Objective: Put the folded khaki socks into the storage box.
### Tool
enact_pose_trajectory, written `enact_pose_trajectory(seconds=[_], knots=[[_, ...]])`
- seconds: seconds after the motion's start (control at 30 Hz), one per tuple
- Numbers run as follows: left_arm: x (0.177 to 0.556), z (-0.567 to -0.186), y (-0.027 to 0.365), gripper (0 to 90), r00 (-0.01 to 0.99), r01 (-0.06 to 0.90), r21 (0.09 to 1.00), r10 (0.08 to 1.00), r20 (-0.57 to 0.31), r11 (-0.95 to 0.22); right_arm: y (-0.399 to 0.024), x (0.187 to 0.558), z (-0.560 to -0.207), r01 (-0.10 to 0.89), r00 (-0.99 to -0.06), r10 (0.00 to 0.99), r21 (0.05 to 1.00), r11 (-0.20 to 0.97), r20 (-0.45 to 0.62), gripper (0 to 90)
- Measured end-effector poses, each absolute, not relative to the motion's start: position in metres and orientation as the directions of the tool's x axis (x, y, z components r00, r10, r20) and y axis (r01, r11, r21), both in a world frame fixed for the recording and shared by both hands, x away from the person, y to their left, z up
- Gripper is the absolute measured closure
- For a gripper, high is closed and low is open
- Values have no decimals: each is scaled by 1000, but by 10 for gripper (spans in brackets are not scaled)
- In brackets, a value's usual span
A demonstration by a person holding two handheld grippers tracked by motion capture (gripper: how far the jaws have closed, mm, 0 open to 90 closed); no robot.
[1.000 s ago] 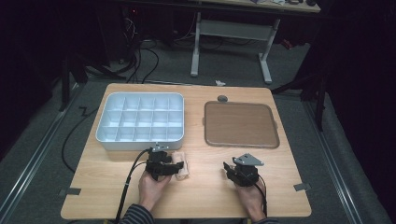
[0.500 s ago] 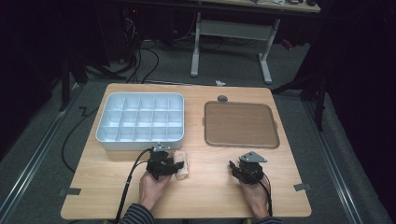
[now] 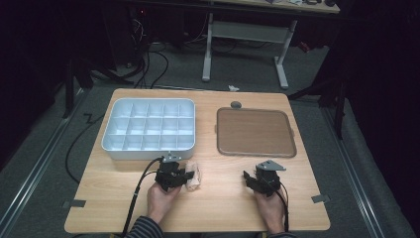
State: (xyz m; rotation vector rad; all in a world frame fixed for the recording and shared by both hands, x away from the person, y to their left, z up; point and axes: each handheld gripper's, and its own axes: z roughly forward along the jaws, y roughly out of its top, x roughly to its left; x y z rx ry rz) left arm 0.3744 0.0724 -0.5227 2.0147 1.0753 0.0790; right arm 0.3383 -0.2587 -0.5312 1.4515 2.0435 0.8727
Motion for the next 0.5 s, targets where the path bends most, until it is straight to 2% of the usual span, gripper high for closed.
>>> enact_pose_trajectory(seconds=[0.5], knots=[[372,-511,85,734,657,637,706,697,-288,-309,-259,338,-531,641,-317,948,732,231,-22,431]])
